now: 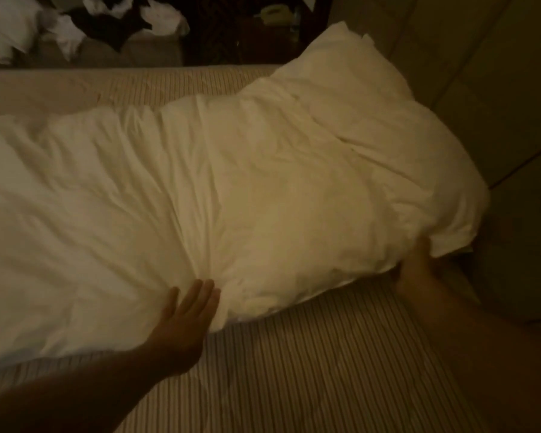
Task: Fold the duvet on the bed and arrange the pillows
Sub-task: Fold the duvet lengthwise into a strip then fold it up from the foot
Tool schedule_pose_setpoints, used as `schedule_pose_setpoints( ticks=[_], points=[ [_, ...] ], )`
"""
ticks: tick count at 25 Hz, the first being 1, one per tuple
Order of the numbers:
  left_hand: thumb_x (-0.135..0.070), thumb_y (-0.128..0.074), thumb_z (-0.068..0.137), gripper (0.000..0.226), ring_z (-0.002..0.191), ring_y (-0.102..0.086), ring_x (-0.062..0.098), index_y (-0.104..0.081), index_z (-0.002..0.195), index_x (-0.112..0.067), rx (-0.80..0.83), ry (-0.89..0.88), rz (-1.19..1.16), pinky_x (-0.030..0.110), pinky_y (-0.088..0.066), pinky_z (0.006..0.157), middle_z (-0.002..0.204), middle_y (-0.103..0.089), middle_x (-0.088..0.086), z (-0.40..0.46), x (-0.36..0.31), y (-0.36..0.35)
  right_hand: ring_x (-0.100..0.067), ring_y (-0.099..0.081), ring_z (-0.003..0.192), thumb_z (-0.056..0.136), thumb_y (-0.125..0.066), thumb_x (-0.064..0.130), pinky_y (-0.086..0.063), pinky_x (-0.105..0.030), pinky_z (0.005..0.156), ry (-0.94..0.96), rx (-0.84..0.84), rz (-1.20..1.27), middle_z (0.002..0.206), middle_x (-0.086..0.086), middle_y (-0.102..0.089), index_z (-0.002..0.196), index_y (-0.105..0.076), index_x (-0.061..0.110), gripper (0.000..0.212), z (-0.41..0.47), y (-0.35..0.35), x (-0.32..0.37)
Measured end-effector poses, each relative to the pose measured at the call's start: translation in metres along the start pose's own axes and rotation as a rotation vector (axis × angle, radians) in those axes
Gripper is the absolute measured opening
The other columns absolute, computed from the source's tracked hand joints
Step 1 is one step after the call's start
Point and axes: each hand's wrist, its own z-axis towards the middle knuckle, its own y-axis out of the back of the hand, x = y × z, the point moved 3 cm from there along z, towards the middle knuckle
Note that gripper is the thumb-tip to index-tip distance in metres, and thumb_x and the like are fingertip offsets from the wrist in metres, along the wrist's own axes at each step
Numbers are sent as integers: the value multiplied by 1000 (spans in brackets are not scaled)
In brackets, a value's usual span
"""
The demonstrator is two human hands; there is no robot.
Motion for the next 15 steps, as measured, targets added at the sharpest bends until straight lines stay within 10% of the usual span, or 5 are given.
schedule_pose_setpoints(
  ticks=[7,10,15],
  points=[
    [-60,-45,80,91,148,-2,31,-7,155,-26,158,-31,-149,41,4,115,162,-3,0,-40,21,15,-46,-45,125,104,-37,29,-37,-45,102,157,120,-829,140,-32,-44,135,-45,-4,46,-99,-34,-42],
    [-55,-40,94,80,146,20,20,7,153,-30,223,65,-281,35,8,117,158,17,-9,-87,44,33,-42,-38,135,105,-36,30,-31,-41,109,211,177,-973,149,-25,-37,144,-38,0,49,-144,-40,-51],
    [-56,-37,97,73,150,-2,17,-3,156,-29,255,356,-423,36,-10,119,163,-3,-6,-211,114,83,-35,-52,121,100,-41,30,-43,-37,100,416,463,-1355,134,-20,-53,128,-53,3,40,-278,-75,-68]
  ],
)
